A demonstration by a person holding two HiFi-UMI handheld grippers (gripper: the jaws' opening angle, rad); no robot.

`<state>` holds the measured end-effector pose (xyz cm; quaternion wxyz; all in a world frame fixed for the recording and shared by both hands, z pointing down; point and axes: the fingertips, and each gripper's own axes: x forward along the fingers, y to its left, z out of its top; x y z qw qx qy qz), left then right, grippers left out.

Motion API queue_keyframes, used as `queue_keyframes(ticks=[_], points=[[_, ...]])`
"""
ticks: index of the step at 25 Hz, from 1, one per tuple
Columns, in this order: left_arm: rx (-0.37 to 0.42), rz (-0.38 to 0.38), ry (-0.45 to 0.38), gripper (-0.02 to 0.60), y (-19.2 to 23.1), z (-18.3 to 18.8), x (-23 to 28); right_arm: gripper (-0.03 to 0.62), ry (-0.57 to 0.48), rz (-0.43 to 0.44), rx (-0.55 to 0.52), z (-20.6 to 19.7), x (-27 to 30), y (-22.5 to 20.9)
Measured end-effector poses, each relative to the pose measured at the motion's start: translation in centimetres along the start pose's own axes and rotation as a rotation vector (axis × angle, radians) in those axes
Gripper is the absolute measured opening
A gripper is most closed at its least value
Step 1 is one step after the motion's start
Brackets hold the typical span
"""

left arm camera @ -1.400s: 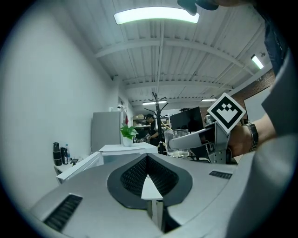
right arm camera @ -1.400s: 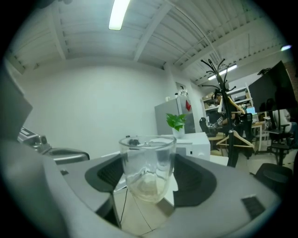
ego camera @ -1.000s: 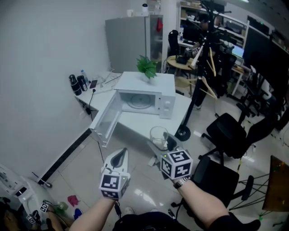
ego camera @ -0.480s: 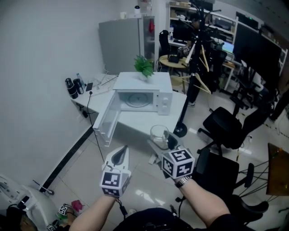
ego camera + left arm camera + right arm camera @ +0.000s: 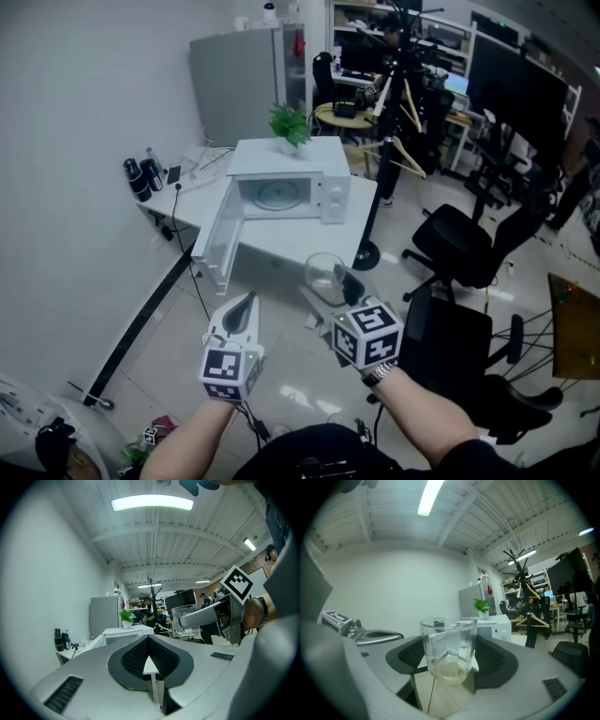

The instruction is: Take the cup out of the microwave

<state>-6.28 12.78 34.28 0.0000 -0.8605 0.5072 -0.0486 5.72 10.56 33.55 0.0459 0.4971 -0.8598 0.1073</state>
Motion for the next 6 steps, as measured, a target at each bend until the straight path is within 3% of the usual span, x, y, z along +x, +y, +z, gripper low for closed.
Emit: queue_keyframes(ticks=[6], points=[[-0.004, -0.015, -0.004, -0.003, -0.37, 0.07, -0.25, 0.364, 0.006, -0.009, -0.003, -0.27, -1.03, 0.58]])
